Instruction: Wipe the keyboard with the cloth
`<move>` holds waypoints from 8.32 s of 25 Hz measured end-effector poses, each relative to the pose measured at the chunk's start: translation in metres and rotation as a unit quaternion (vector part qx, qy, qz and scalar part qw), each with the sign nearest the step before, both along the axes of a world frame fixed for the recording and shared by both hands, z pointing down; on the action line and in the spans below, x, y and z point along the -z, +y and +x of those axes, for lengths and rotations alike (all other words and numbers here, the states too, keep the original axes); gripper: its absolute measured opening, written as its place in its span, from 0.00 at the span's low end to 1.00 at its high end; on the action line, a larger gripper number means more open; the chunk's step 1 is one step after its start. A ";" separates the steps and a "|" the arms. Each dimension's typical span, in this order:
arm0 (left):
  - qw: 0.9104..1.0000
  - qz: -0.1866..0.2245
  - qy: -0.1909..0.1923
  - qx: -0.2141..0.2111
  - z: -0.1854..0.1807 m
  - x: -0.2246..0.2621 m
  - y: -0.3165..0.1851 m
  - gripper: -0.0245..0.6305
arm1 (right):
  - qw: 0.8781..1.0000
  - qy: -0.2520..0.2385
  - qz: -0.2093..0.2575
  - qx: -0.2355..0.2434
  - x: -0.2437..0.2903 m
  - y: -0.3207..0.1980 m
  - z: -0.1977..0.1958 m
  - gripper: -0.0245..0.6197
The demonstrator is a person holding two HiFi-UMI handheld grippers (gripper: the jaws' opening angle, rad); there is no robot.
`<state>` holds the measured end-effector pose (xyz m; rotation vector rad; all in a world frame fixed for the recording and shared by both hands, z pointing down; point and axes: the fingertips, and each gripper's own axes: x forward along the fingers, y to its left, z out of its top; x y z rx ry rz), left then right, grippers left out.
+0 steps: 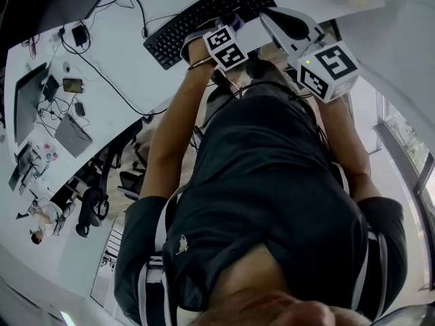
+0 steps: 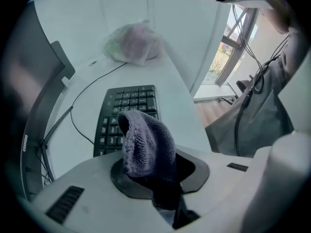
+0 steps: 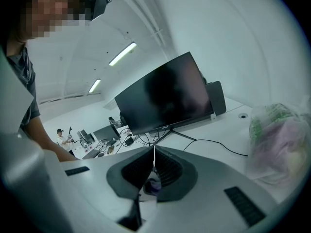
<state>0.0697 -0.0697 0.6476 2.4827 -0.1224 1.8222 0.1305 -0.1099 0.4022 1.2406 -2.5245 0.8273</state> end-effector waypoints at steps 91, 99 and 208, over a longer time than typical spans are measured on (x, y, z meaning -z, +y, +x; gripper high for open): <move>0.988 0.061 0.013 -0.140 0.107 0.000 0.002 0.13 | 0.996 -0.005 -0.029 -0.082 -0.027 -0.004 0.076 0.05; 0.989 0.118 0.004 -0.085 0.115 0.020 -0.109 0.13 | 0.996 -0.004 -0.033 -0.081 -0.032 0.000 0.074 0.05; 0.668 0.325 0.584 0.328 -0.447 0.473 0.127 0.13 | 0.952 0.011 0.296 0.077 0.243 0.120 -0.248 0.05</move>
